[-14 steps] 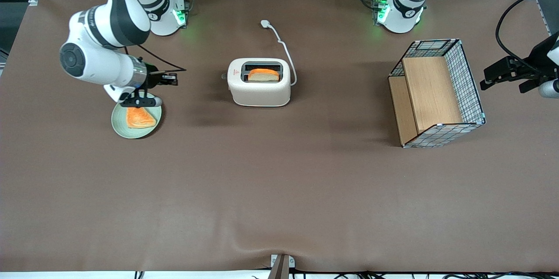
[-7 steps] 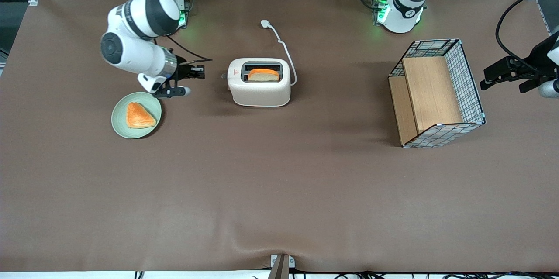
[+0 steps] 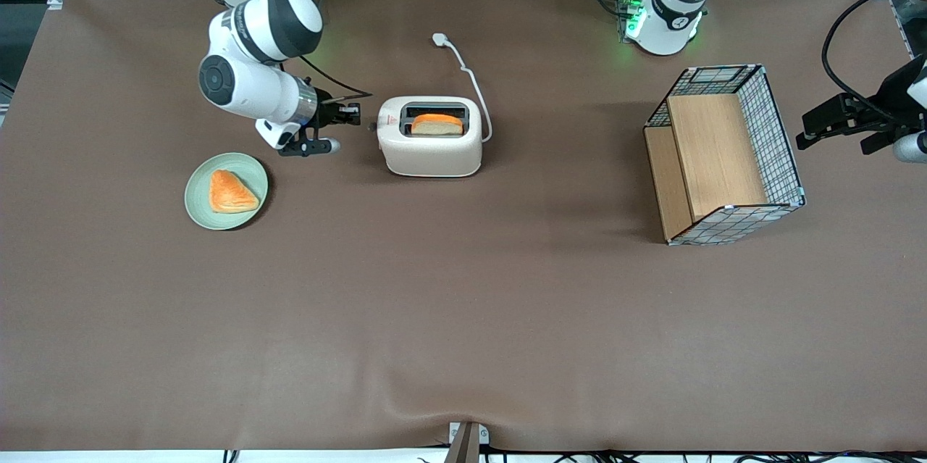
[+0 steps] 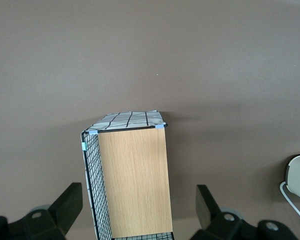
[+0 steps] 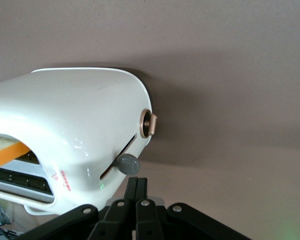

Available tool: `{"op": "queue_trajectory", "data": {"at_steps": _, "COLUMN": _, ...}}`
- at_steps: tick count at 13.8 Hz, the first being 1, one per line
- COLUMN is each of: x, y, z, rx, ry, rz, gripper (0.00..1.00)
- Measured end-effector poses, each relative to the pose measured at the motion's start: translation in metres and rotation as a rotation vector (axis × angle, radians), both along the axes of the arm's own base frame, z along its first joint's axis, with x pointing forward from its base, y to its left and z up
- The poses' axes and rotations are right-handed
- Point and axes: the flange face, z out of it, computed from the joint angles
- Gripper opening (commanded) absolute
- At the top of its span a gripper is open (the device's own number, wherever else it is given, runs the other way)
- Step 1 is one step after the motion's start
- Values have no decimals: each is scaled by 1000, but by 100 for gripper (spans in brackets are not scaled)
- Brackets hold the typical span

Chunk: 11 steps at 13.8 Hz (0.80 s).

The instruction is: Press toaster button with right arm

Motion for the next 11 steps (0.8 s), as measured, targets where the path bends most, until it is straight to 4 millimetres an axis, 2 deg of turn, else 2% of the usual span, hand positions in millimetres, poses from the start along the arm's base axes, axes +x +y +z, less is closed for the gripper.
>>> {"op": "queue_trajectory", "data": {"at_steps": 4, "x": 0, "y": 5, "z": -12, "rx": 3, "ry": 10, "rz": -22, "gripper": 0}}
{"op": "queue_trajectory", "data": {"at_steps": 11, "x": -6, "y": 22, "z": -21, "rx": 8, "ry": -4, "rz": -21, "gripper": 0}}
